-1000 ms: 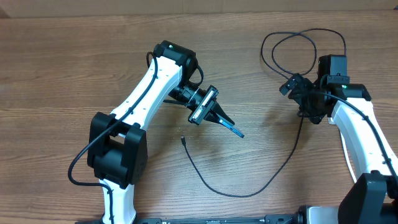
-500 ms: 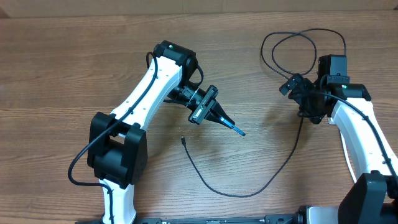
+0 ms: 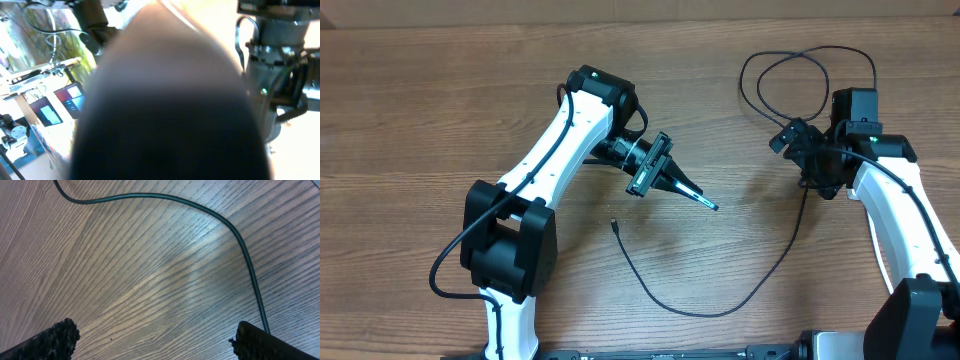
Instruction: Plug charger to phone and switch on socket
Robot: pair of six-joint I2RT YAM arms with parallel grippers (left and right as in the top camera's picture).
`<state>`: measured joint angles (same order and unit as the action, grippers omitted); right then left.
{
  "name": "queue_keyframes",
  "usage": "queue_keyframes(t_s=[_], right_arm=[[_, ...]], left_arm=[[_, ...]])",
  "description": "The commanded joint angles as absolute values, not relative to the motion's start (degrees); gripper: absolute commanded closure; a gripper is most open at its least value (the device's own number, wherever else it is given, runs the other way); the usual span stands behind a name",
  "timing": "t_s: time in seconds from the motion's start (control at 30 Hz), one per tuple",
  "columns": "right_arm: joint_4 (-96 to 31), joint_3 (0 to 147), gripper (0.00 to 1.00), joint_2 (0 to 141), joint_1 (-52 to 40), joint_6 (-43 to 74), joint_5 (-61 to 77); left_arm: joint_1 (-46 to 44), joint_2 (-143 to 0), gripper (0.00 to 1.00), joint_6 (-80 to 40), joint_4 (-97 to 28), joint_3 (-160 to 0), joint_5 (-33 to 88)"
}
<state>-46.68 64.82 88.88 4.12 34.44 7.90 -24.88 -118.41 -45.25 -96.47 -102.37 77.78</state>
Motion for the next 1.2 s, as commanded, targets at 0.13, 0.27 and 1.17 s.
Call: queue_keyframes(t_s=[0.13,0.27,1.17], right_arm=[[-46.63,64.93,0.00,88.86,4.16,34.00,7.11],[-46.63,64.93,0.00,88.86,4.16,34.00,7.11],[-46.63,64.93,0.00,88.86,4.16,34.00,7.11]], left_arm=[[-24.69,-116.14,0.96,-41.60,-96.86,-102.85,83.57],[-24.67,-116.14,0.96,-34.50,-96.84,-102.85,83.11],[-24.34,-116.14,0.96,-27.88,-74.67,-102.85,17.54]])
